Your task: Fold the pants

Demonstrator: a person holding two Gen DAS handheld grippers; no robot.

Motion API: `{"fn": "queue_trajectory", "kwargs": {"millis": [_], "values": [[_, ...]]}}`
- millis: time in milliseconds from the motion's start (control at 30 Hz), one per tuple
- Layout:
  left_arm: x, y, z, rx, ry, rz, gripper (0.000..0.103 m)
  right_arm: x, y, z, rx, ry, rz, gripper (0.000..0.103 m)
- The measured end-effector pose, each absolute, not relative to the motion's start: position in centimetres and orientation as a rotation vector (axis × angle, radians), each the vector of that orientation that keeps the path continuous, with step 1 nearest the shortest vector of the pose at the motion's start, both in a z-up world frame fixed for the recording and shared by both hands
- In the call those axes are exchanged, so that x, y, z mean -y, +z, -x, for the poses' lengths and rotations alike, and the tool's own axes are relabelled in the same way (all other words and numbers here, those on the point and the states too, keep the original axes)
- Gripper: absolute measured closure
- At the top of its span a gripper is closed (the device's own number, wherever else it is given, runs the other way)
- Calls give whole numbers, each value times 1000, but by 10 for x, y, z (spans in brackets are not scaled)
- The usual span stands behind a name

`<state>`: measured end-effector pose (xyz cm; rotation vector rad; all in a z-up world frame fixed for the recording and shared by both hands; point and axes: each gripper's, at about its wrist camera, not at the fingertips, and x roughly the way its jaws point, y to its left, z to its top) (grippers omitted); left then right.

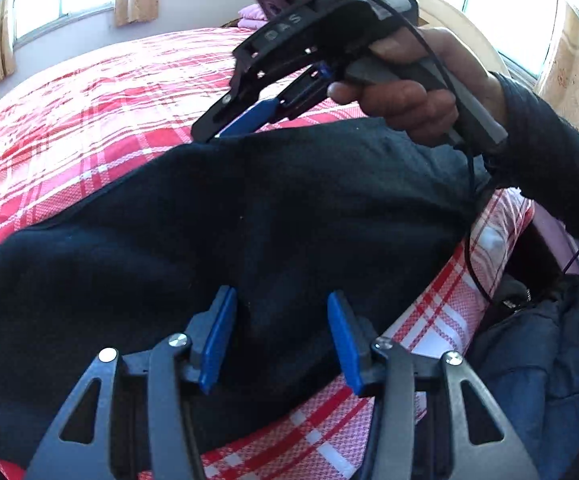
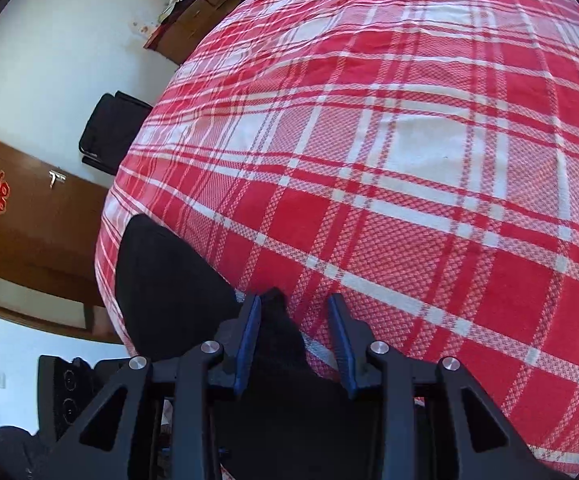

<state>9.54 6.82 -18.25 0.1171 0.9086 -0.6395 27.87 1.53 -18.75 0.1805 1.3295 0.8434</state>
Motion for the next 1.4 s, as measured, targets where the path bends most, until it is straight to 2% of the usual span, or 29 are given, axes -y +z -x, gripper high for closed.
{"fn": "queue_trajectory", "kwargs": {"millis": [33, 67, 133, 333, 467, 733, 833, 900, 933, 1067, 1200, 1267, 1400], "values": [[-68, -182, -94, -904, -635, -128, 54, -18, -188, -278, -1328, 841, -165, 84], [-68, -183, -94, -903, -634, -132, 54, -19, -189, -278, -1337, 857, -177, 96], [-67, -182, -93, -902, -636, -142, 54, -17, -191, -279, -1354, 886, -227, 100], [-60, -180, -80, -909, -649, -164, 54, -11, -154, -265, -1222, 948, -266, 102], [-62, -179, -79, -908, -646, -162, 54, -21, -126, -253, -1114, 917, -166, 102], [-63, -177, -78, -896, -624, -158, 51, -22, -183, -271, -1199, 773, -74, 101], [-70, -166, -77, -882, -585, -184, 51, -9, -166, -263, -1160, 766, -106, 92], [-84, -158, -76, -857, -522, -194, 46, -2, -144, -248, -1094, 764, -60, 52], [-94, -153, -76, -845, -481, -190, 42, 2, -136, -241, -1071, 777, -51, 45], [-139, -151, -79, -848, -324, -145, 36, 11, -124, -198, -1057, 859, 12, 43], [-176, -174, -83, -891, -242, -58, 35, 11, -159, -169, -1122, 851, 81, 43], [-175, -177, -79, -872, -245, -76, 35, 14, -182, -164, -1142, 807, 83, 43], [-158, -160, -77, -853, -254, -76, 34, 27, -166, -147, -1075, 766, 59, 43]]}}
